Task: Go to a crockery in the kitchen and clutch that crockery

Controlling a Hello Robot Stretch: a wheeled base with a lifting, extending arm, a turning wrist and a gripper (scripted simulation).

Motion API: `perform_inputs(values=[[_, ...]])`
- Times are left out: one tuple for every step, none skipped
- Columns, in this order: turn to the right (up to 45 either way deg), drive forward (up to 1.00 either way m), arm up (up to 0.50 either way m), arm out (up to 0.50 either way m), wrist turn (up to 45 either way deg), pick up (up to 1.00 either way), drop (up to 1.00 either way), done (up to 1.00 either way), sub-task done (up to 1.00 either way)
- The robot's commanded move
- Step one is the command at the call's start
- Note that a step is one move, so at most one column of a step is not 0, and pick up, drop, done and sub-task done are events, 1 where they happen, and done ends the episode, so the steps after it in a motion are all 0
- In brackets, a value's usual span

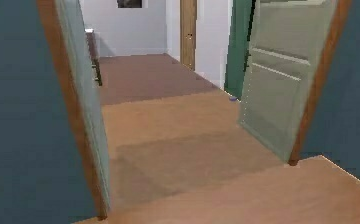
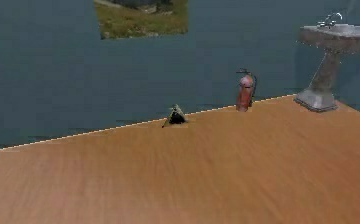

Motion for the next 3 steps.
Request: perform_inputs(values=[[6.0,0.00,0.00,0.00,0.0,0.00,0.00,0.00,0.00],[0.0,1.00,0.00,0.00,0.0,0.00,0.00,0.00,0.00],[-21.0,0.00,0.00,0.00,0.0,0.00,0.00,0.00,0.00]])
